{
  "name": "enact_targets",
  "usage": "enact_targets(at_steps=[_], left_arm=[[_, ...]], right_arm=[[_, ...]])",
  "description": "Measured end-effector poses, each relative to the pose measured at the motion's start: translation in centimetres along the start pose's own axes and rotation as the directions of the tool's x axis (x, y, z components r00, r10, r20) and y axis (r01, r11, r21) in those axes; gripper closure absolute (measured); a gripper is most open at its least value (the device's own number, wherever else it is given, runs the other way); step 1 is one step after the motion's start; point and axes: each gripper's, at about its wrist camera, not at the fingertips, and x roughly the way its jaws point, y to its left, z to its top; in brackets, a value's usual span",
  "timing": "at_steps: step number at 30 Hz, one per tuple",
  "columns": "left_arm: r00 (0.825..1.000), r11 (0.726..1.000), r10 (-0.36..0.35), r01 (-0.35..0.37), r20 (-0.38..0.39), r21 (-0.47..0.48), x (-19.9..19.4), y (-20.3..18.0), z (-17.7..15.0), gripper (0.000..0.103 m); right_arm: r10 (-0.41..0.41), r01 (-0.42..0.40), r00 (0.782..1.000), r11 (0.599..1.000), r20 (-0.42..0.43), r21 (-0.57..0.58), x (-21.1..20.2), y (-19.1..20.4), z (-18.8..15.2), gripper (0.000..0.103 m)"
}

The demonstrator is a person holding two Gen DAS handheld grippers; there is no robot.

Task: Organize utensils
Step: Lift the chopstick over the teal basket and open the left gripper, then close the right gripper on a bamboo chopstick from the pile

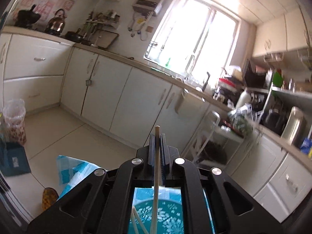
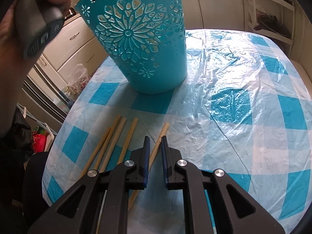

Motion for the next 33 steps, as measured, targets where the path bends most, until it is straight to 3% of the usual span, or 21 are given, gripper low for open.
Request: enact_targets(at_steps=[4,6,8,10,14,17,21,25,29,33], left_arm=[[0.999,0.997,0.011,-0.007,-0.053,0.081,-0.6,-0.2,-1.8,0.097],[0.996,0.992,0.033,-0.021,-0.089,0.124,-1.0,-0.1,-2.5,0.088],[0.994,0.988,0.054,-0.04,-0.092,0.147,-2.1,0.6,-2.8,0.053],[0.994,0.984,0.096,-0.088,-0.047,0.153,-4.0,1.6,-3.2,0.034],[0.984,0.974,0.177,-0.177,0.015,0.139,-7.8,4.8,-4.0,0.017],[0.971,0.964,0.239,-0.237,-0.007,0.121,-9.0,7.7,-5.8,0.011],[0.951,0.954,0.288,-0.273,-0.118,0.128,-8.3,10.6,-8.9,0.01],[0.939,0.957,0.279,-0.254,-0.198,0.142,-7.4,11.5,-10.9,0.01],[0.935,0.956,0.268,-0.228,-0.233,0.186,-6.9,11.1,-12.0,0.009],[0.927,0.961,0.254,-0.21,-0.276,0.179,-6.4,11.0,-12.8,0.009]], right_arm=[[0.008,-0.008,1.0,1.0,-0.007,-0.002,0.1,-0.1,0.2,0.091],[0.018,-0.018,1.0,1.0,-0.009,0.004,0.1,-0.3,0.2,0.091],[0.029,-0.029,1.0,0.999,-0.01,0.016,0.0,-0.5,0.2,0.091],[0.049,-0.049,0.999,0.998,-0.013,0.04,0.0,-1.0,0.2,0.091],[0.053,-0.052,0.998,0.997,-0.014,0.058,-0.2,-1.1,0.2,0.091],[-0.006,0.006,1.0,1.0,-0.013,0.012,-0.2,0.0,0.1,0.091],[-0.075,0.075,0.997,0.997,-0.032,-0.01,-0.4,0.8,0.0,0.091],[-0.126,0.126,0.992,0.992,-0.018,-0.008,-0.6,1.3,-0.6,0.091],[-0.223,0.223,0.975,0.969,0.004,-0.107,-0.3,3.2,-0.9,0.091],[-0.209,0.209,0.978,0.975,0.008,-0.078,-0.5,3.0,-1.2,0.093]])
